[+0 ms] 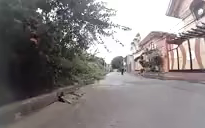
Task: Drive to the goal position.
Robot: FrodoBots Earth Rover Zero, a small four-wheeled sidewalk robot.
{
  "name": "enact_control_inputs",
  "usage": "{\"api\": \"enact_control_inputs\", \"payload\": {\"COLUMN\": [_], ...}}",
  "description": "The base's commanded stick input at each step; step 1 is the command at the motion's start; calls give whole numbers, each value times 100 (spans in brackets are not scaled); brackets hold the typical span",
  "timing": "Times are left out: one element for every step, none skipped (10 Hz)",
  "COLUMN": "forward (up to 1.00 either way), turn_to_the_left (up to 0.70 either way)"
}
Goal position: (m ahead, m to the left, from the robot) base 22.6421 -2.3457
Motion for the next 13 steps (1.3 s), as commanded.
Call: {"api": "enact_control_inputs", "payload": {"forward": [100, 100, 100, 100, 100, 100, 100, 100, 100, 100, 100, 100, 100], "turn_to_the_left": [-9, 0, 0, -7, -16, -33, -39, -12, 0, 0, 0, 0, 0]}}
